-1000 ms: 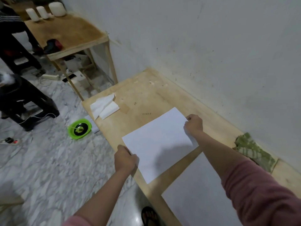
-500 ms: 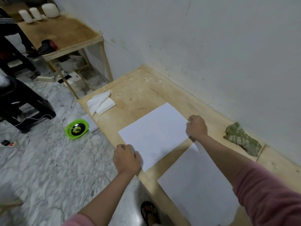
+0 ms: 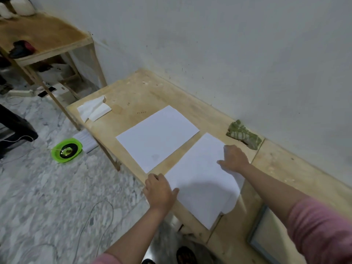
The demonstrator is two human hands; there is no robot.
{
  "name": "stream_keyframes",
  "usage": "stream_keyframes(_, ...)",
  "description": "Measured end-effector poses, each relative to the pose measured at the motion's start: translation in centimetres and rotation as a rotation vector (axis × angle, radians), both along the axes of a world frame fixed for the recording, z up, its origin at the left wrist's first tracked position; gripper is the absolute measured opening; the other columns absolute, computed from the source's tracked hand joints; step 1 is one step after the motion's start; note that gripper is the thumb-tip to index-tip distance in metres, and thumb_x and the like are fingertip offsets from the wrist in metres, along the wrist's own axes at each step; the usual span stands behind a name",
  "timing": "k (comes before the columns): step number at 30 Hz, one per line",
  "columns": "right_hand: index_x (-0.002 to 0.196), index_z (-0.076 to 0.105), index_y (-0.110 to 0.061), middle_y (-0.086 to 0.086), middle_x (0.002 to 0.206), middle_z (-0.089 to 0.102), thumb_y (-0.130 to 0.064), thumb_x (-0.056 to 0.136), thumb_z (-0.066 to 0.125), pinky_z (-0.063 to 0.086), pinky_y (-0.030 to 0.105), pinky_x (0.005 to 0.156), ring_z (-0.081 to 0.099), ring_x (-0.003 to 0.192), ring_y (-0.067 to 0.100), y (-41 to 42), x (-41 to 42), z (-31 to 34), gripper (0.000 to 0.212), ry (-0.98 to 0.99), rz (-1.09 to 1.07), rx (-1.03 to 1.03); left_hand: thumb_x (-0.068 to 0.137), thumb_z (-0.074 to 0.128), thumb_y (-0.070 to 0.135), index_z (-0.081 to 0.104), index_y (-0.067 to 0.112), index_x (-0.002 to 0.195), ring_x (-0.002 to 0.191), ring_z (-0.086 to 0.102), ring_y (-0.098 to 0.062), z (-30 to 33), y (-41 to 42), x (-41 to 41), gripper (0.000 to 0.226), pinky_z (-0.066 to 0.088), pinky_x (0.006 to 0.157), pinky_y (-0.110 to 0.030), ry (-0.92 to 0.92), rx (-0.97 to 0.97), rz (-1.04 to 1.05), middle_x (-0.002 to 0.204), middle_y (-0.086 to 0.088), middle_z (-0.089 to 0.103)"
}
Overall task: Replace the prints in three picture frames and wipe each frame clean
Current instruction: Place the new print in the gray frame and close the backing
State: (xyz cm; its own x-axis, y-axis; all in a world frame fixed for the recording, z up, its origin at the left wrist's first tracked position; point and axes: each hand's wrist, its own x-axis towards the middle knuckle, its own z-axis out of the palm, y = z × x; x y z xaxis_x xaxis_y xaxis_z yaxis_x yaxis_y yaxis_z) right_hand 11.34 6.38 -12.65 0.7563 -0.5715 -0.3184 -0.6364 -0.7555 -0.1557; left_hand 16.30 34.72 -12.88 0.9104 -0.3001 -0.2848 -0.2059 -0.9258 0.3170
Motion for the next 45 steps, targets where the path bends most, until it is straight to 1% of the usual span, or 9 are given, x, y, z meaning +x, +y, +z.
stream_keyframes(6, 0.117, 0.044, -0.008, 0.010, 0.122, 0.038, -0.050, 0.074, 0.071, 0.039, 0.033, 0.075, 0.041, 0.110, 0.028, -0.2, 0.4, 0.1, 0.067, 0.047, -0.056, -0.016, 0.078, 0.069, 0.047, 0.050, 0.016, 0.114, 0.111, 0.052, -0.023, 0.4, -1.7, -0.7, 0.052, 0.041, 0.092, -0.036, 0.072, 0.004, 0.180, 0.116, -0.002, 0.051)
stream_keyframes(11, 0.117, 0.044, -0.010, 0.008, 0.123, 0.036, -0.057, 0.064, 0.076, 0.037, 0.034, 0.076, 0.036, 0.116, 0.027, -1.2, 0.4, 0.1, 0.078, 0.034, -0.092, 0.017, 0.086, 0.065, 0.025, 0.040, 0.016, 0.068, 0.062, 0.049, -0.019, -0.3, -1.9, -2.0, 0.032, 0.039, 0.057, -0.029, 0.051, -0.190, 0.311, 0.067, 0.001, 0.049)
stream_keyframes(14, 0.117, 0.044, -0.012, 0.008, 0.128, 0.033, -0.060, 0.059, 0.077, 0.037, 0.035, 0.077, 0.032, 0.121, 0.028, -1.6, 0.2, 0.1, 0.083, 0.028, -0.098, 0.051, 0.090, 0.060, 0.019, 0.036, 0.015, 0.069, 0.053, 0.042, -0.016, -1.0, -2.0, -3.2, 0.032, 0.027, 0.047, -0.027, -0.033, -0.329, 0.357, 0.060, 0.002, 0.045)
stream_keyframes(20, 0.133, 0.035, -0.025, 0.007, 0.133, 0.027, -0.057, 0.053, 0.081, 0.032, 0.037, 0.097, 0.026, 0.127, 0.028, -2.5, 0.2, 0.2, 0.097, 0.010, -0.168, 0.181, 0.093, 0.053, 0.005, 0.040, 0.012, 0.076, 0.050, 0.039, -0.014, -0.4, -2.8, -5.0, 0.022, 0.029, 0.048, -0.028, -0.122, -0.619, 0.432, 0.058, 0.004, 0.043)
stream_keyframes(25, 0.096, 0.050, -0.037, -0.009, 0.111, 0.041, -0.054, 0.050, 0.077, 0.040, 0.033, 0.095, 0.040, 0.112, 0.016, -3.3, -0.4, 0.1, 0.056, -0.267, -0.353, 0.483, 0.093, 0.048, -0.003, 0.040, 0.015, 0.078, 0.065, 0.049, 0.001, 0.9, -3.4, -5.0, 0.024, 0.036, 0.053, -0.009, -0.146, -0.795, 0.549, 0.072, 0.008, 0.047)
stream_keyframes(31, 0.095, 0.056, -0.016, 0.001, 0.090, 0.052, -0.021, 0.087, 0.063, 0.041, 0.026, 0.069, 0.050, 0.081, 0.018, -4.1, -1.3, 2.1, 0.011, -0.505, -0.419, 0.690, 0.093, 0.056, 0.014, 0.047, 0.007, 0.097, 0.073, 0.048, -0.021, 2.0, -3.8, -4.2, 0.012, 0.041, 0.066, -0.027, -0.027, -0.925, 0.792, 0.071, 0.004, 0.044)
stream_keyframes(34, 0.064, 0.037, -0.015, 0.001, 0.063, 0.039, -0.021, 0.094, 0.050, 0.027, 0.028, 0.052, 0.037, 0.057, 0.017, -4.3, -2.1, 3.0, 0.033, -0.486, -0.358, 0.628, 0.092, 0.060, 0.016, 0.054, 0.005, 0.100, 0.064, 0.050, -0.017, 2.8, -4.3, -4.4, 0.015, 0.041, 0.057, -0.024, 0.153, -1.054, 0.871, 0.069, 0.000, 0.049)
stream_keyframes(37, 0.063, 0.033, -0.017, 0.001, 0.061, 0.039, -0.021, 0.096, 0.046, 0.026, 0.029, 0.054, 0.037, 0.058, 0.017, -4.9, -3.2, 4.0, 0.036, -0.529, -0.388, 0.572, 0.092, 0.057, 0.015, 0.050, 0.005, 0.075, 0.065, 0.043, -0.020, 3.2, -4.9, -5.0, 0.020, 0.032, 0.054, -0.026, 0.228, -0.945, 0.724, 0.067, -0.006, 0.044)
stream_keyframes(45, 0.065, 0.042, -0.015, 0.004, 0.070, 0.051, -0.023, 0.095, 0.045, 0.036, 0.030, 0.062, 0.048, 0.067, 0.022, -6.5, -12.6, 6.2, 0.031, -0.665, -0.619, 0.492, 0.090, 0.055, 0.009, 0.054, 0.005, 0.075, 0.061, 0.046, -0.018, 4.2, -8.4, -6.5, 0.015, 0.038, 0.053, -0.023, 0.259, -0.949, 0.492, 0.068, -0.004, 0.051)
